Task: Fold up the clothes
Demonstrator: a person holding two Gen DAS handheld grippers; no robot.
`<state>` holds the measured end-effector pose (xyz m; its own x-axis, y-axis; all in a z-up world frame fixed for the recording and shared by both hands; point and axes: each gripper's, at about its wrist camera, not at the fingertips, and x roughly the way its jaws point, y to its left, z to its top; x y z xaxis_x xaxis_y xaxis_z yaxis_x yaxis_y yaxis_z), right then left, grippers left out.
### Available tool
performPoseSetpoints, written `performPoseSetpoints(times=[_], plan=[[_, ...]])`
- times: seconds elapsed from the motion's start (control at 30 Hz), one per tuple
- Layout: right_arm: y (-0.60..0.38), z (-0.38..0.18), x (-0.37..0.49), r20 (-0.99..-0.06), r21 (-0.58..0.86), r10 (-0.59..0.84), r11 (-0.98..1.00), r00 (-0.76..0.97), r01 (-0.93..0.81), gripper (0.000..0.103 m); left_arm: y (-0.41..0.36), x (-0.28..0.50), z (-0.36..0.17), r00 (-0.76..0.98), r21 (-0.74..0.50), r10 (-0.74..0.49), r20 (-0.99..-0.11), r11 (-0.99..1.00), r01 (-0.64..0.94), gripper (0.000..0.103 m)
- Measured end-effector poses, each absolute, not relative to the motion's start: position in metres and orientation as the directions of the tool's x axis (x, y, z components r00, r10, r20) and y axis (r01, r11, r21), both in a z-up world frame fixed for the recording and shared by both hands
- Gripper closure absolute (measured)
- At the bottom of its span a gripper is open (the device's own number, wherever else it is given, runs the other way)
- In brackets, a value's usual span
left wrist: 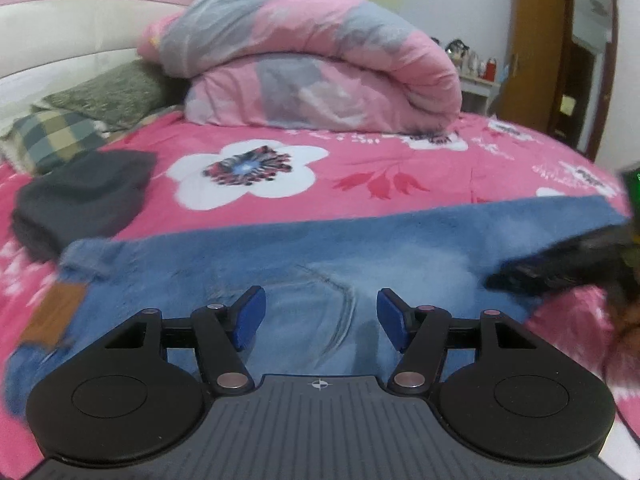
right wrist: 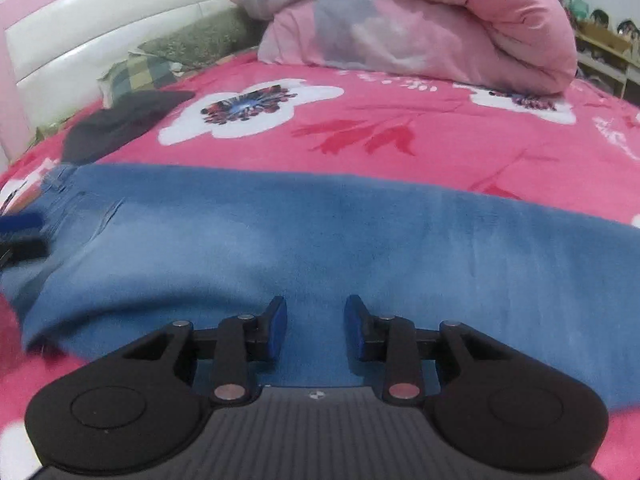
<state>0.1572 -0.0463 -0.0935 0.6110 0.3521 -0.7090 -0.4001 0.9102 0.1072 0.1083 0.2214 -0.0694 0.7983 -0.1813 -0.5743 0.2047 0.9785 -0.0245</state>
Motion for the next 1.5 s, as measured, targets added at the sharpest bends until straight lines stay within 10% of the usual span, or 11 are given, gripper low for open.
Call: performPoseSetpoints(times=[1.17, 1.5], plan=[[-0.061, -0.075, 0.085, -0.753, 0.237, 0.451, 0.865, 0.479, -0.441, 0.064, 0.228, 0.126, -0.092, 0.780, 0.012, -0.161, -0.605, 0.978, 0.210, 0.030], [-0.142, -0.085, 0.169, -0.730, 0.052, 0.124, 0.991, 0.672, -0.126, 0.061, 0.228, 0.123, -0.094, 0.789, 0.020, -0.151, -0.596, 0.979, 0.202, 0.028]])
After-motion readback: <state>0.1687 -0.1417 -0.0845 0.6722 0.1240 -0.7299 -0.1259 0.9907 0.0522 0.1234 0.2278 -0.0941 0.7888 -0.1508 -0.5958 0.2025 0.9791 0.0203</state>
